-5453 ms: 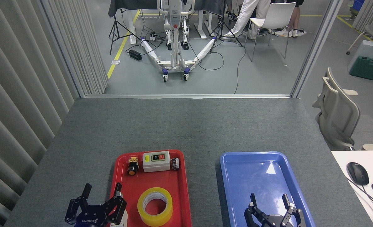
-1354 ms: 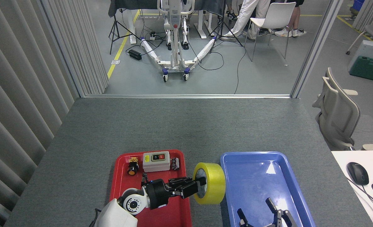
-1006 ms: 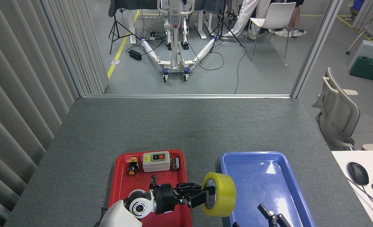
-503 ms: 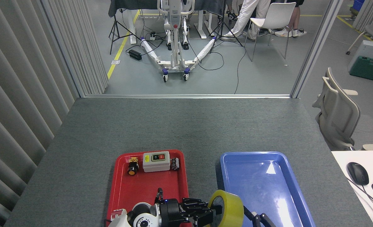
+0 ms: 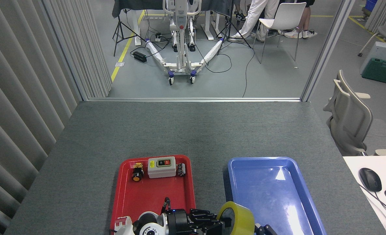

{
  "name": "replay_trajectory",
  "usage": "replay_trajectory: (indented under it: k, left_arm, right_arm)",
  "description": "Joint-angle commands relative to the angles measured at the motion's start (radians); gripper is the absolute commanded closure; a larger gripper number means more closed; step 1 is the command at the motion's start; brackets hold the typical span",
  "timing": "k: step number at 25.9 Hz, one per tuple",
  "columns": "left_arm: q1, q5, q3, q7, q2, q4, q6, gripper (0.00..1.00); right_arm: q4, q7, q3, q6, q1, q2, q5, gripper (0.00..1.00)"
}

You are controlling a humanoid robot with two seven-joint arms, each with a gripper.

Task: Place and move tape with both arms
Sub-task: 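Pass the tape roll from the left gripper to the right gripper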

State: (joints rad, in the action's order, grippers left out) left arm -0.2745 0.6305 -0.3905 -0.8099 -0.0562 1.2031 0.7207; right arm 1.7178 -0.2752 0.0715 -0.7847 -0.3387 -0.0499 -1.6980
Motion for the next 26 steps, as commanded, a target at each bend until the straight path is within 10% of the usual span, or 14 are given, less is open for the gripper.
replay_trajectory:
  k: [1,26]
  left_arm:
    - [-0.006,-0.002,-0.022,-0.005,-0.007,-0.016,0.065,1.00]
    - [-0.061,-0.075,0.012,-0.006,-0.010,-0.137,0.065,1.00]
  right_arm:
    - [0.008,-0.004,0.002,-0.001,-0.026,-0.008,0.001,0.01]
    - [0.013,-0.024,-0.042,-0.001,-0.074,-0.027,0.031,0.01]
